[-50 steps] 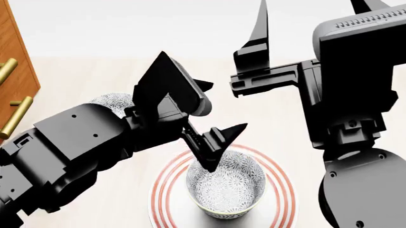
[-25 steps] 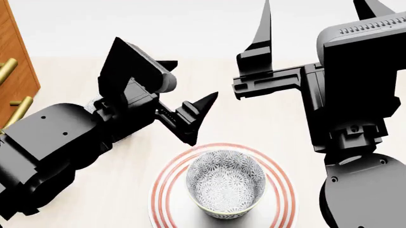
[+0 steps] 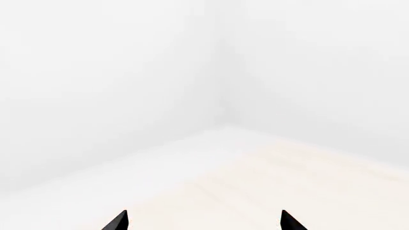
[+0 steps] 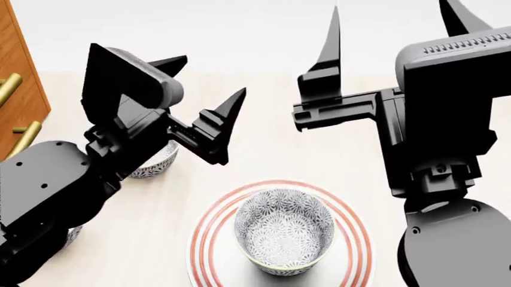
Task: Put the bowl at the front on the plate.
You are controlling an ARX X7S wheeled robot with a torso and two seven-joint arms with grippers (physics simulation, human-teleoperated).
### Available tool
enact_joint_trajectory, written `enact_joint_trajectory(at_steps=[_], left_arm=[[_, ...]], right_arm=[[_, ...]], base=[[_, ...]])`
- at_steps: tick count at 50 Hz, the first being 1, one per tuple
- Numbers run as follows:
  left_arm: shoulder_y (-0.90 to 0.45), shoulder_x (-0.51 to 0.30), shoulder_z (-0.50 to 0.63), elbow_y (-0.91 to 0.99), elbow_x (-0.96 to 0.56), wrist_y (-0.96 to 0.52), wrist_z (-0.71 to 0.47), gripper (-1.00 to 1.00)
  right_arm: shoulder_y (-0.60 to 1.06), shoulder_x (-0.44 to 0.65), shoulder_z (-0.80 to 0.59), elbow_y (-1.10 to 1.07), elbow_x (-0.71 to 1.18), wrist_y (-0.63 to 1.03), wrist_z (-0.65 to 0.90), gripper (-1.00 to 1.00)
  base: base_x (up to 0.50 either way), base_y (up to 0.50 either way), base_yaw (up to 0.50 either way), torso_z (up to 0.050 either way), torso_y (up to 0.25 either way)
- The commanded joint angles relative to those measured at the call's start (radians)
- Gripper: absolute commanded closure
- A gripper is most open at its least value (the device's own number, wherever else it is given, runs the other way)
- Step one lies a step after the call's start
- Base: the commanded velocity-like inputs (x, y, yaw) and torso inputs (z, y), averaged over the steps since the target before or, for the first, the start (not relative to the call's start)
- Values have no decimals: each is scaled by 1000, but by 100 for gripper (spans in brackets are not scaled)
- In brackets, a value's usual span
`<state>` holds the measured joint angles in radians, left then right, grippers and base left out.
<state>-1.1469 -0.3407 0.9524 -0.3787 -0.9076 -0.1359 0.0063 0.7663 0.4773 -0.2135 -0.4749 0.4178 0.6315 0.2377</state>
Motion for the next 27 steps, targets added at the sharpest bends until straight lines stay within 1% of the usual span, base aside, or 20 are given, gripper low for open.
enact_joint_trajectory(at_steps=[1, 5, 17, 27], left_arm=[[31, -47, -26, 132, -6, 18, -86, -100], [34, -48, -37, 129, -17, 24, -85, -100], [57, -98, -47, 276, -23, 19, -154, -100], [77, -120, -57, 341, -24, 27, -196, -100]], right_arm=[[-18, -2, 4, 5, 0, -16, 4, -100], [-19, 2, 6, -3, 4, -10, 6, -100], [-19, 0, 4, 5, 5, -22, 3, -100], [-29, 2, -3, 5, -1, -34, 2, -100]], base=[[0, 0, 0, 0, 0], [0, 0, 0, 0, 0], [0, 0, 0, 0, 0], [0, 0, 0, 0, 0]])
